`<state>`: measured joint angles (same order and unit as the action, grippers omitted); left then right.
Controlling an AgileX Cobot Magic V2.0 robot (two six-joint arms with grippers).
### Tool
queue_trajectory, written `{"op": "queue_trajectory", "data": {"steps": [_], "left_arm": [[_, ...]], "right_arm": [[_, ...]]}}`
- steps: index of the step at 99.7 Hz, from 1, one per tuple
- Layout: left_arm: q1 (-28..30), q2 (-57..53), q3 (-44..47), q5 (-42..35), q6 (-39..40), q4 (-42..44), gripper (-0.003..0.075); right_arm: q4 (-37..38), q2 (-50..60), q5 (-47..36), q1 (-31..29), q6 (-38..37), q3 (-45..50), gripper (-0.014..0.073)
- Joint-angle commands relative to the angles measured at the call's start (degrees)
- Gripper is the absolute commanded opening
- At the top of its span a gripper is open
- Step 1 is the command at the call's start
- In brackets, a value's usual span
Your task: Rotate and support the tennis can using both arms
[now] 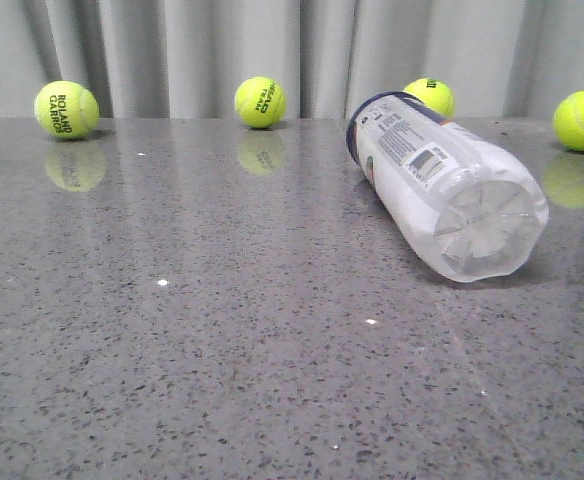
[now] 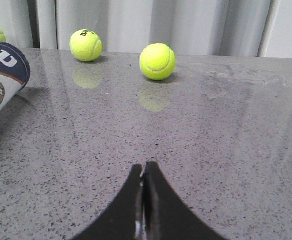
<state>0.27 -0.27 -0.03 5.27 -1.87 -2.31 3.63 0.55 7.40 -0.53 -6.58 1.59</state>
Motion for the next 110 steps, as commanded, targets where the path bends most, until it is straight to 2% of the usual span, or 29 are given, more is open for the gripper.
{"op": "queue_trajectory", "data": {"steps": [1, 50, 88, 97, 110], "left_arm": [[0.03, -1.82, 2.54, -4.24, 0.05, -0.22, -0.002], [0.03, -1.82, 2.54, -4.24, 0.05, -0.22, -0.002], [0.03, -1.82, 2.54, -4.24, 0.05, -0.22, -0.002], [0.03, -1.82, 2.54, -4.24, 0.05, -0.22, -0.002], [0.03, -1.82, 2.54, -4.24, 0.05, -0.22, -0.002]], "right_arm": [[0.58, 1.75, -4.42, -0.37, 0.11, -1.05, -0.0059], [0.58, 1.75, -4.53, -0.37, 0.11, -1.05, -0.0059], [0.58, 1.75, -9.49, -0.3, 0.11, -2.04, -0.0059], [0.58, 1.67, -6.93, -0.3, 0.11, -5.42, -0.0059], [0.58, -0.15, 2.08, -0.3, 0.11, -12.1, -0.0059]]}}
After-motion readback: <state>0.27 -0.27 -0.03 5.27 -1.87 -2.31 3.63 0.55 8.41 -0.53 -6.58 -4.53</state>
